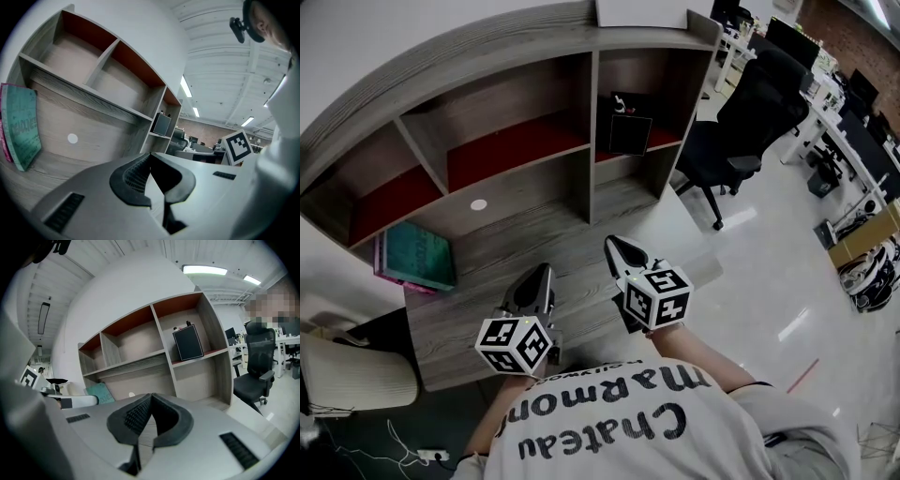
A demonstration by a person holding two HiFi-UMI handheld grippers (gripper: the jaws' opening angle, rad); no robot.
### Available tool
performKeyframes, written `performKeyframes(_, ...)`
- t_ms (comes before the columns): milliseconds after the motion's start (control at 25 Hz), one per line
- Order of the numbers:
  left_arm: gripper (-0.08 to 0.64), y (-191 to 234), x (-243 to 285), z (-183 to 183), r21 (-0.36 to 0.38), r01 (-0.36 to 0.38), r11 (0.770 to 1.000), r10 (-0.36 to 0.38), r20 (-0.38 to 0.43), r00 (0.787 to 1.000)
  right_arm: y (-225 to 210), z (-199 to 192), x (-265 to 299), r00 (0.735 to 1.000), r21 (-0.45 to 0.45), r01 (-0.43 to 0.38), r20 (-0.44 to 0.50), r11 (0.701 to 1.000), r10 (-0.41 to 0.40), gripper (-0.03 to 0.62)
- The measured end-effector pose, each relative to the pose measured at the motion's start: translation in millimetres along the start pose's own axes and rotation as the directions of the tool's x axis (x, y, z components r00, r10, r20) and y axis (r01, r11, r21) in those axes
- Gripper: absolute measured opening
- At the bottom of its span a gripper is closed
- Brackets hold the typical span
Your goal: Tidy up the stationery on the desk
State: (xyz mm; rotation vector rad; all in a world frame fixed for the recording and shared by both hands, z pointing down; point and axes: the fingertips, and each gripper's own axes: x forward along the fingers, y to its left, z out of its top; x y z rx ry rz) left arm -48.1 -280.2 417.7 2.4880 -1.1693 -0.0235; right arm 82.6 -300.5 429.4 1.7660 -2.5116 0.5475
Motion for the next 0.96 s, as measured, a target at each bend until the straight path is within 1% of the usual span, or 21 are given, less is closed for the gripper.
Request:
performKeyframes(400,0.015,-5.9,0.8,-1.7,-0.018,-0.024,1.0,0.024,0.026,0.999,-8.7,-5.7,-8.0,1.0,-0.003,-0.007,-0.029,1.0,0.006,0.011)
performKeyframes(800,0.015,-7.6,-0.1,-4.5,-0.031,-0.035,0.999,0.036,0.031,0.999,-13.6,-8.9,-8.1,0.999,0.006,-0.014,-0.045,1.0,0.014,0.011)
performKeyframes(960,0.015,-9.9,0.8,-3.6,-0.025,-0.03,0.999,0.031,0.029,0.999,-15.4,-7.9,-8.8,0.999,0.012,-0.012,-0.042,1.0,0.012,0.011)
